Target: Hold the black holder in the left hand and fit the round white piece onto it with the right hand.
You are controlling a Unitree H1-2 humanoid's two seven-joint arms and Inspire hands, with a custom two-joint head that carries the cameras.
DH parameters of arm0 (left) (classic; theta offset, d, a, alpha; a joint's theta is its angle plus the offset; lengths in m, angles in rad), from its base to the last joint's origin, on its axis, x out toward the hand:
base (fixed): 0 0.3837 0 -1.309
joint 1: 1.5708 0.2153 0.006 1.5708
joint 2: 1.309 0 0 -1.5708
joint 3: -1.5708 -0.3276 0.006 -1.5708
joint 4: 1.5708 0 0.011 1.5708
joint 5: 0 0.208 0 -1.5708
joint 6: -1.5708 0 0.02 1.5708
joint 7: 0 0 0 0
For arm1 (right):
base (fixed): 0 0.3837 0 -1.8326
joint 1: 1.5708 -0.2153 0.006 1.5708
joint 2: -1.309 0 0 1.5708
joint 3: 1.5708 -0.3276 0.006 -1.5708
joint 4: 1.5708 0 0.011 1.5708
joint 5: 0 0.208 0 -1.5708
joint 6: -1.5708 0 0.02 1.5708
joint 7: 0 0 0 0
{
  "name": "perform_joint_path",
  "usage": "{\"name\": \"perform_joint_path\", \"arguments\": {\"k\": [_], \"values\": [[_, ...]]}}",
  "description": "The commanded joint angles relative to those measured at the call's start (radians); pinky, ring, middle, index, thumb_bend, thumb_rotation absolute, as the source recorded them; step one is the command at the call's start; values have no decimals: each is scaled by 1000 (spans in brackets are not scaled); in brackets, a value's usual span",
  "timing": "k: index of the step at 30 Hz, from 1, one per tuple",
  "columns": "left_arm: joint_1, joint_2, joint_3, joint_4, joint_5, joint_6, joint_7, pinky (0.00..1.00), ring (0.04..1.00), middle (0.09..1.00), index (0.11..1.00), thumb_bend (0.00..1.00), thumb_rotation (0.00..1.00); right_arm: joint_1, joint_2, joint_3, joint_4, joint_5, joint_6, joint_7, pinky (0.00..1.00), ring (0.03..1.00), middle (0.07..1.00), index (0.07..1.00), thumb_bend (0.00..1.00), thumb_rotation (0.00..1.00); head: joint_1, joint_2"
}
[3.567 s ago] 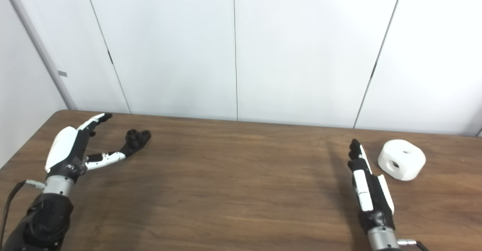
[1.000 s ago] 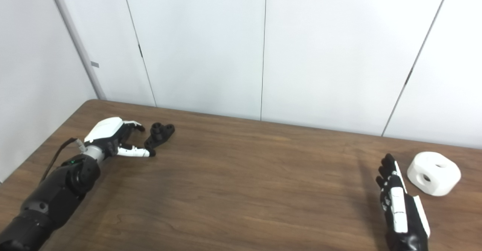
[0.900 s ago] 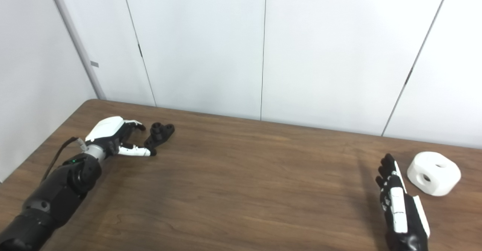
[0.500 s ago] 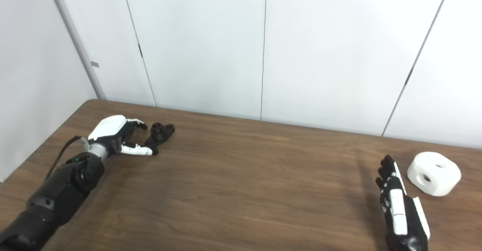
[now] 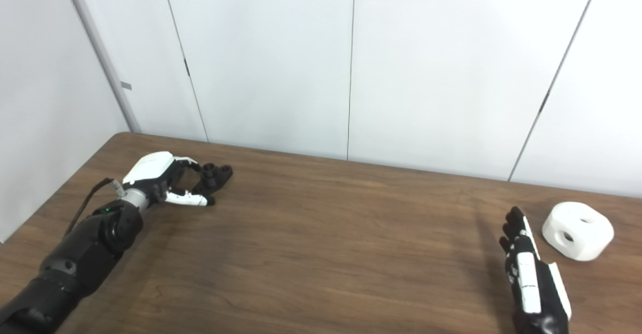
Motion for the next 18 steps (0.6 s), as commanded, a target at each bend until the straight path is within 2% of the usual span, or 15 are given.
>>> {"name": "perform_joint_path", "arguments": {"k": [1,2,3,5,8,18], "values": [[-37,-5,-3,10,-12,-52,17,785,858,788,607,894,267,23,23,5,36,8,-27,-6,996,1000,1000,1000,413,1000,2,0],[-39,-4,-7,13,-8,-60,20,735,800,728,534,676,143,22,23,5,40,9,-34,-5,991,1000,1000,998,411,1000,1,-1],[-41,-1,-12,17,-4,-65,18,701,760,688,508,601,98,22,23,6,42,7,-35,-5,996,1000,1000,999,403,1000,-2,-1],[-44,5,-20,32,-2,-80,15,689,721,639,487,540,60,22,26,7,40,8,-34,-5,1000,1000,1000,1000,405,1000,-4,-3],[-41,7,-23,36,-2,-79,12,711,729,638,483,525,51,23,28,9,37,4,-28,-6,1000,1000,1000,1000,396,1000,-5,-2],[-36,15,-29,36,2,-132,37,798,764,659,482,524,51,24,35,8,26,-3,-21,-7,1000,1000,1000,1000,395,1000,-9,1]]}}
